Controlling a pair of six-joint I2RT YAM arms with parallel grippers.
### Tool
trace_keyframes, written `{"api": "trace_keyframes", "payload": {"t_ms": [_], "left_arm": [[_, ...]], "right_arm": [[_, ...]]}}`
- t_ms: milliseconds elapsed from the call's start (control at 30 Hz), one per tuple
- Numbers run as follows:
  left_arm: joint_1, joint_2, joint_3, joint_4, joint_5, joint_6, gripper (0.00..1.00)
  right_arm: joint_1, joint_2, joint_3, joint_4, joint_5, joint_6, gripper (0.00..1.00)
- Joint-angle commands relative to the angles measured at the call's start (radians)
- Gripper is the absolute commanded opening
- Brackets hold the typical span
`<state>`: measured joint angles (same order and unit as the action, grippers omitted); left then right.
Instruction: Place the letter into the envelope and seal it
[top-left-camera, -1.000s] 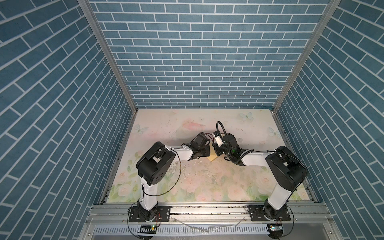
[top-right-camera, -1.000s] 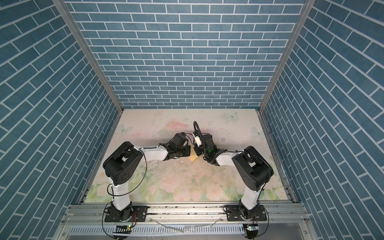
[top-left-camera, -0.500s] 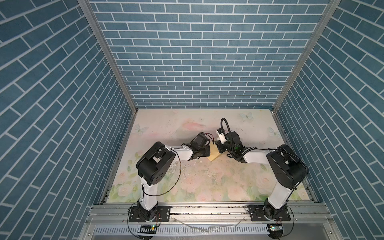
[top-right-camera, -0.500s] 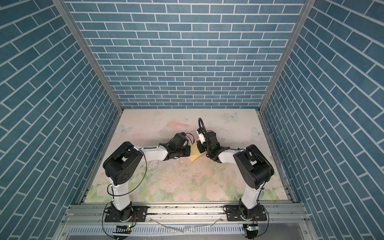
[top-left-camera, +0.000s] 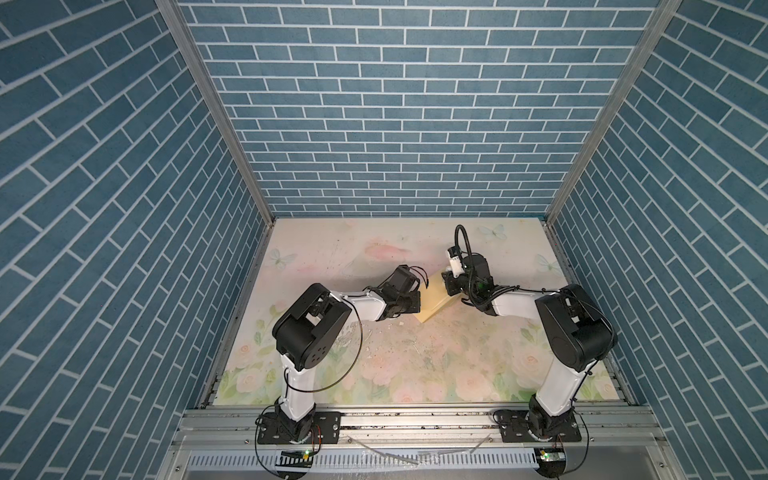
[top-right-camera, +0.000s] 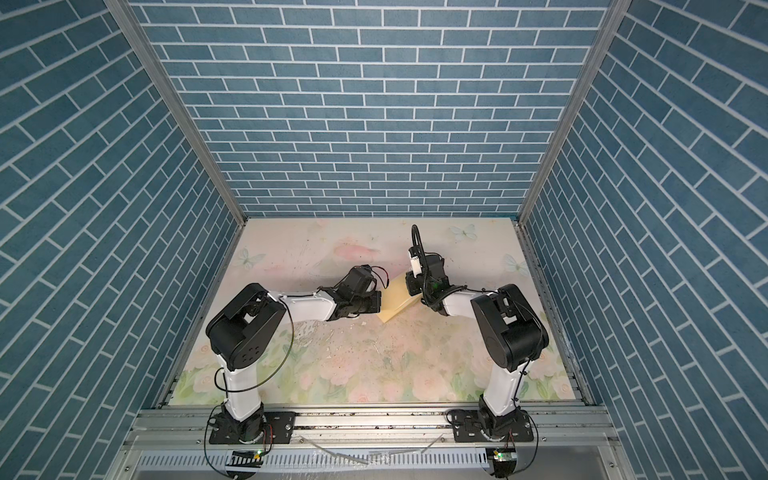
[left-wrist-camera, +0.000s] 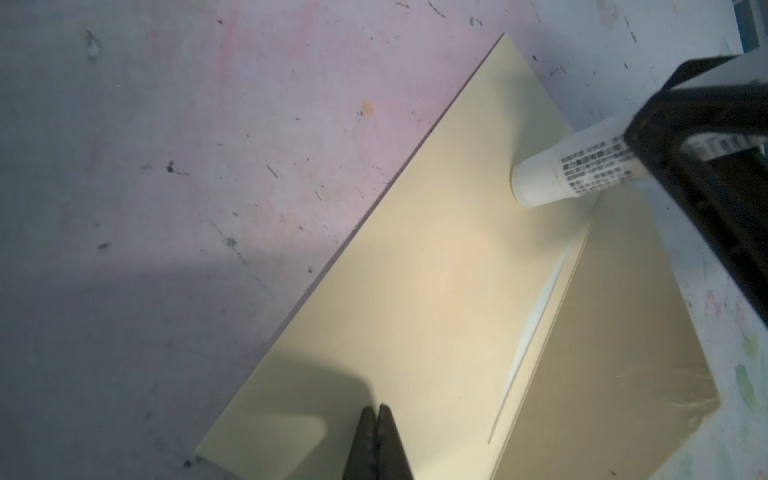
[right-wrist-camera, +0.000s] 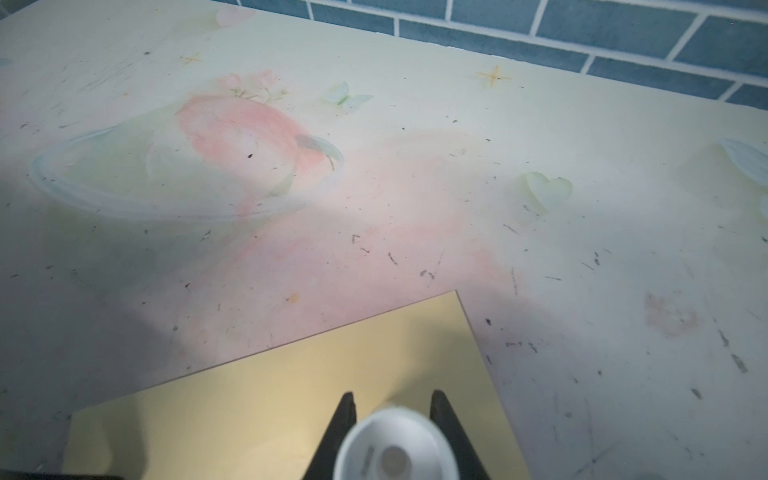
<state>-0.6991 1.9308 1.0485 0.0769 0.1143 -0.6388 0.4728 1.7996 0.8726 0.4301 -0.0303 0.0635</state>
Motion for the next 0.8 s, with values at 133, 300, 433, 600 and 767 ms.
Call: {"api": "trace_keyframes", "payload": {"t_ms": [133,300,433,600,767], "left_arm": [[0.007,0.053,-0.056,-0.189,-0.054,0.015,0.00],[0.007,0.057,-0.053,-0.189,-0.051,0.016,0.00],[0.007,0.060,-0.053,-0.186,-0.047,0.015,0.00],[0.007,0.060,-0.054,-0.183,-0.045,0.015,0.00],[0.007,0.059,-0.054,-0.182,-0.046,0.015,0.00]], "right_arm": [[-0.039,-0.065,-0.068,0.044,-0.014,0.065,0.00],[-0.042,-0.194,-0.136,0.193,-0.126,0.174,0.00],[-0.038,-0.230,-0.161,0.241,-0.182,0.201,0.00],[0.004,-0.204,-0.174,0.232,-0.181,0.144,0.00],[0.091,-0.169,-0.145,0.141,-0.123,0.018,0.00]]}}
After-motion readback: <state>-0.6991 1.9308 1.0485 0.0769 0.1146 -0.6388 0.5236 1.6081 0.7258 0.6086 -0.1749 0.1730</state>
